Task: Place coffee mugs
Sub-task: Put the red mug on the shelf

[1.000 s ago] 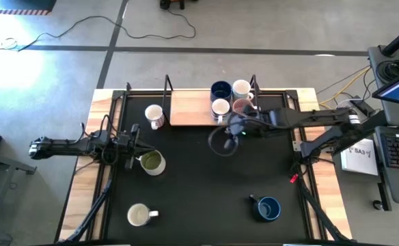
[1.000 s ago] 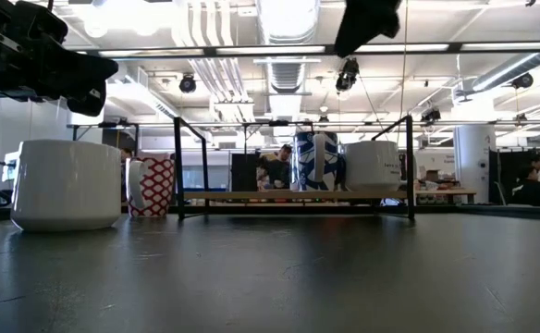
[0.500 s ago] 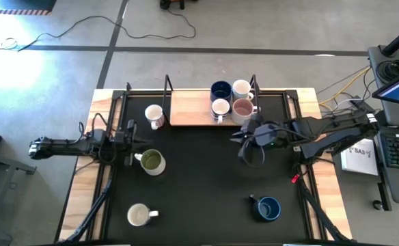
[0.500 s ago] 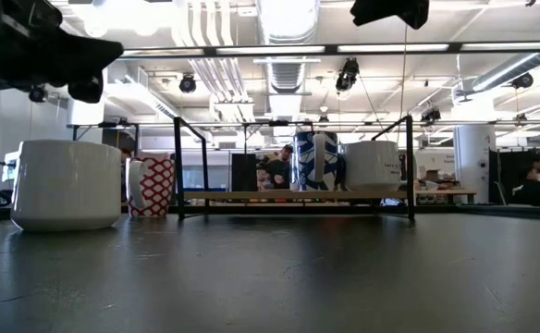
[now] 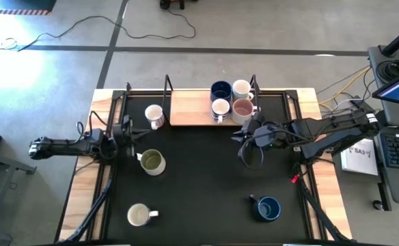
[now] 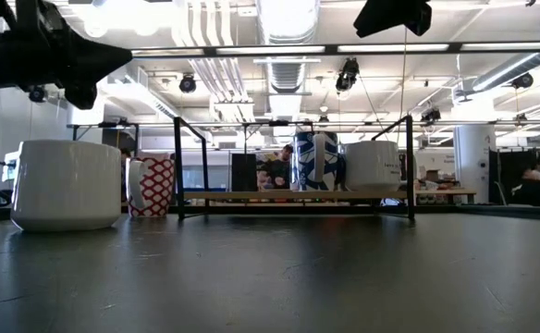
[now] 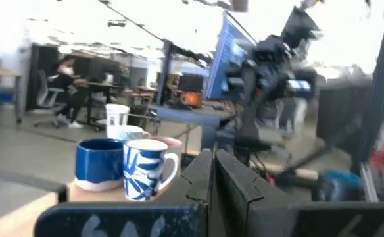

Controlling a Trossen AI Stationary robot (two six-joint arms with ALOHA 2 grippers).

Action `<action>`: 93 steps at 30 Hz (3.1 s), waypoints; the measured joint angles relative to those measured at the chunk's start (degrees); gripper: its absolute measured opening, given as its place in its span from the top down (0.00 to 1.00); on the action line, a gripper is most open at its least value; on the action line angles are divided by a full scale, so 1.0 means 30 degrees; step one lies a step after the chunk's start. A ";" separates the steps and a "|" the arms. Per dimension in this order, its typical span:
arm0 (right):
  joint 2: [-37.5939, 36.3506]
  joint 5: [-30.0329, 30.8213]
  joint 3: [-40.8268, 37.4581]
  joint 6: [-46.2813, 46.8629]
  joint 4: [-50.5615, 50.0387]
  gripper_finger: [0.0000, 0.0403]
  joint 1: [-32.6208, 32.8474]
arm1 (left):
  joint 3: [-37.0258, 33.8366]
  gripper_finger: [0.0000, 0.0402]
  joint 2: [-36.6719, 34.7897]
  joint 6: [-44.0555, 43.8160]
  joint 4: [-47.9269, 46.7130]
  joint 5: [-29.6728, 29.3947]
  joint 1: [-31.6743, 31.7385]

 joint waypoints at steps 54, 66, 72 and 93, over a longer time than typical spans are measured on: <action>-0.3388 0.0809 -0.1924 -0.0778 -0.2336 0.70 -0.0007 | 0.9910 0.74 1.6175 -1.7287 -1.7416 -0.4552 -0.0084; -0.3395 0.0817 -0.1924 -0.1391 -0.3411 0.70 -0.0007 | 1.2693 0.74 1.7245 -1.7287 -2.1036 -0.4585 -0.0080; -0.3395 0.0817 -0.1924 -0.1582 -0.3437 0.70 -0.0007 | 1.2872 0.74 1.8364 -1.7447 -2.1569 -0.2556 -0.0080; -0.3395 0.0809 -0.1924 -0.2282 -0.3926 0.70 -0.0007 | 1.3886 0.53 2.2207 -2.0020 -2.1826 -0.8086 0.0131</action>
